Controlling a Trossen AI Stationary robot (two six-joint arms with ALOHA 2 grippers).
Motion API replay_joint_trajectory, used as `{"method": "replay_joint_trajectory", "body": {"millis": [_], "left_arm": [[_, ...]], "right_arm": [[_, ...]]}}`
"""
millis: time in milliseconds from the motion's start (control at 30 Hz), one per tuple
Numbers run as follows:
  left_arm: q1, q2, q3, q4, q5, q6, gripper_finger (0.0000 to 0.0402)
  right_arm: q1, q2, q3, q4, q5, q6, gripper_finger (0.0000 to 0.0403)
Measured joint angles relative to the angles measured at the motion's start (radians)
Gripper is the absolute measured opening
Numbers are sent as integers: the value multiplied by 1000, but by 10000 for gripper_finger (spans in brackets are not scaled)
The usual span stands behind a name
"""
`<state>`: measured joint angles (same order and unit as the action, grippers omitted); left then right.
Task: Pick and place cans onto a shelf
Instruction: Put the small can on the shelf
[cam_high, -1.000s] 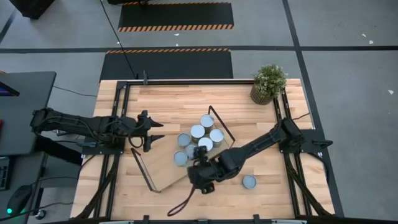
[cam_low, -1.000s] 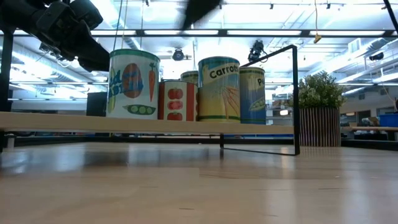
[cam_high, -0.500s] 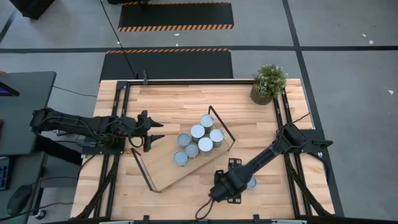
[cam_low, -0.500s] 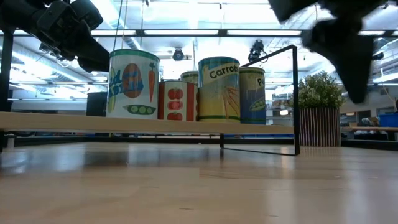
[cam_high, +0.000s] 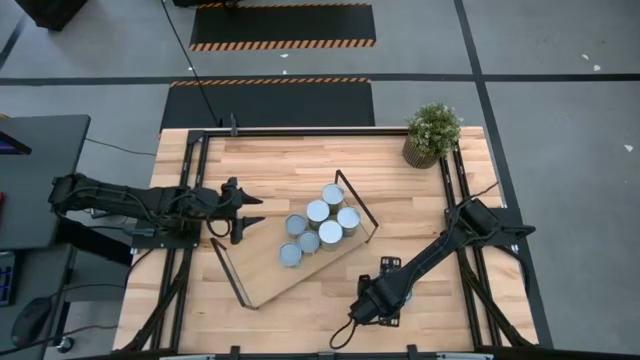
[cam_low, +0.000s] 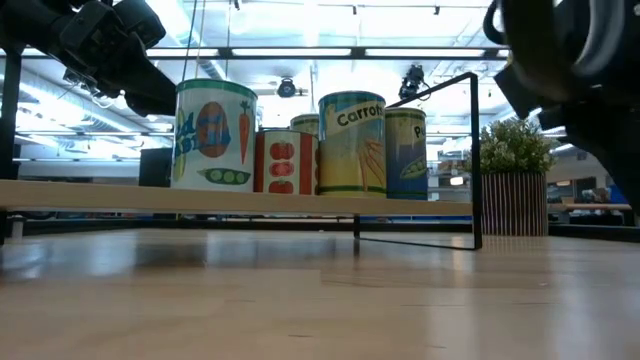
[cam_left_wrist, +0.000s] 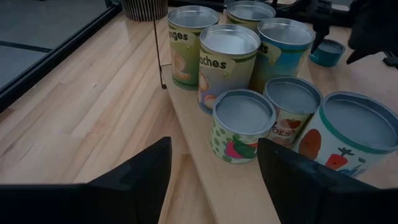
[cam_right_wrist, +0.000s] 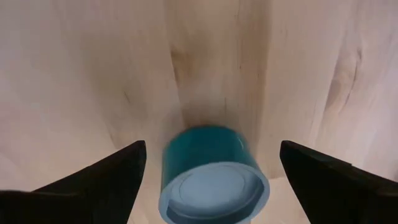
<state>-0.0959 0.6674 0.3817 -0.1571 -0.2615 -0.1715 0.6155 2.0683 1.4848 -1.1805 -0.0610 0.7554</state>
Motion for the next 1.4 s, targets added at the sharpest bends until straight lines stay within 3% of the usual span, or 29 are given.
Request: {"method": "replay_joint_trajectory", "body": {"millis": [633,967,1400], "left_arm": [[0,0,0,-6,0,1,243],[0,0,0,-7,0,1,243],[0,0,0,-2,-7,11,243]], "right_arm": [[39,-47,-176,118,-57,57,374],[43,-47,-188,131,-46,56,315],[-35,-38,8,-22,67,-50,309]]}}
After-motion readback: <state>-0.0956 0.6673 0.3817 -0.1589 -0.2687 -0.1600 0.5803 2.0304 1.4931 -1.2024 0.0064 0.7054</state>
